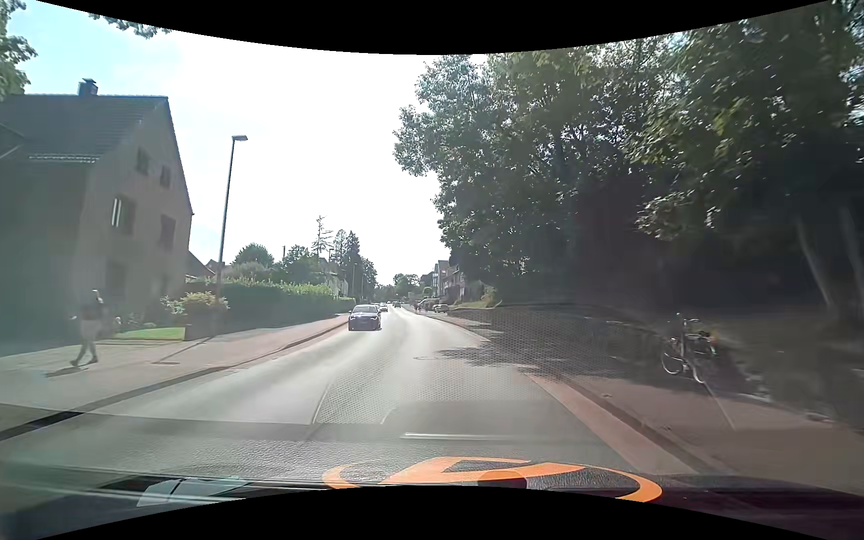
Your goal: Follow the waypoints while adhering to traffic rules and regulations
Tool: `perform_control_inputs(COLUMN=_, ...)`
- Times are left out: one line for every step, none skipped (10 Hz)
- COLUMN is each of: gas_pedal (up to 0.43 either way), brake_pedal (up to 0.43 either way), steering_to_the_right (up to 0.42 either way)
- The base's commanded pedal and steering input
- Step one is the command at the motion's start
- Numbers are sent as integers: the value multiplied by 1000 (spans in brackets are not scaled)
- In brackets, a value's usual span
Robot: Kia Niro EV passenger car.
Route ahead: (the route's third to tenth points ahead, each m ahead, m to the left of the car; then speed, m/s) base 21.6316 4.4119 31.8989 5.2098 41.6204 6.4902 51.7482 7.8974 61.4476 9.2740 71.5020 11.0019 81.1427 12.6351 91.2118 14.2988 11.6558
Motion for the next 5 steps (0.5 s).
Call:
perform_control_inputs(gas_pedal=118, brake_pedal=0, steering_to_the_right=-21)
perform_control_inputs(gas_pedal=110, brake_pedal=0, steering_to_the_right=-22)
perform_control_inputs(gas_pedal=98, brake_pedal=0, steering_to_the_right=-22)
perform_control_inputs(gas_pedal=98, brake_pedal=0, steering_to_the_right=-22)
perform_control_inputs(gas_pedal=98, brake_pedal=0, steering_to_the_right=-22)
